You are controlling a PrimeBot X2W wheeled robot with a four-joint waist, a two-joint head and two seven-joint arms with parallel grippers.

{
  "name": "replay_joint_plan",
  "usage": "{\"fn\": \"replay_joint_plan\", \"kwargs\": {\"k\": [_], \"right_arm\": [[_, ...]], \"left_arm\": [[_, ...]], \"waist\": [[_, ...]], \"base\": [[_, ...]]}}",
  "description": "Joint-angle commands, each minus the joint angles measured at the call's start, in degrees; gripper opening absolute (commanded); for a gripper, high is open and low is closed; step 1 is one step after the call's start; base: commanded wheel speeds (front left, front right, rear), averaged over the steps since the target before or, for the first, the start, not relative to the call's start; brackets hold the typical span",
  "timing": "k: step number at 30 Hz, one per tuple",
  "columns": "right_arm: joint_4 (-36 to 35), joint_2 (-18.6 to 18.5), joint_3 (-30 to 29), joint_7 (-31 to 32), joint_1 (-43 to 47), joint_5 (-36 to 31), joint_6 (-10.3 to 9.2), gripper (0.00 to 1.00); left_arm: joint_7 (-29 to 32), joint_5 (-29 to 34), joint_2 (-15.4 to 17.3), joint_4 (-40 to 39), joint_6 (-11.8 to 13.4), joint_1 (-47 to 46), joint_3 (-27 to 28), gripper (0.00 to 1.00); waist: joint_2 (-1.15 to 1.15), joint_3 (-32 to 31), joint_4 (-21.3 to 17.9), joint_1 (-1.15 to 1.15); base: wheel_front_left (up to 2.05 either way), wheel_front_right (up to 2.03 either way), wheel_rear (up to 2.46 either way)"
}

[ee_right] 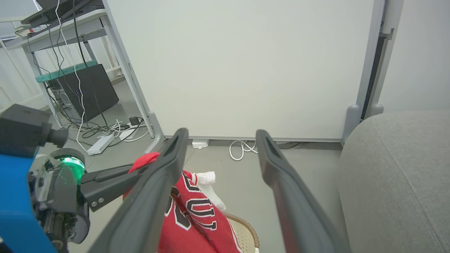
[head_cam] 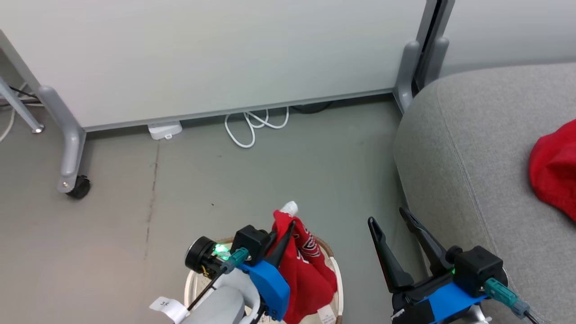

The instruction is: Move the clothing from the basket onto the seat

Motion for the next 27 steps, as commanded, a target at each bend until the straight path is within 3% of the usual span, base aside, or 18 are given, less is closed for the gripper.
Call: {"fn": "replay_joint_plan", "kwargs": {"k": [1,10,27], "right_arm": [[-0.05,-0.05,-0.16,0.29,1.1,0.15,0.03,1.0],[0.22,-0.05,0.29,0.92,3.65,0.43,0.03,1.0],[0.8,-0.05,0.87,1.87,5.44,0.58,0.03,1.0]], "left_arm": [[-0.29,-0.66,0.0,-0.85,-0.13,-0.68,-1.02,0.0],[1.01,-7.3,0.03,-4.56,-0.25,-4.53,-8.68,0.0],[4.67,-18.32,0.01,-10.68,4.04,-14.34,-18.13,0.0]], "waist": [[-0.01,-1.58,1.02,0.01],[-0.01,-5.17,2.93,0.01],[-0.01,-6.86,3.71,0.01]], "base": [[0.0,0.0,0.0],[0.0,0.0,0.0],[0.0,0.0,0.0]]}}
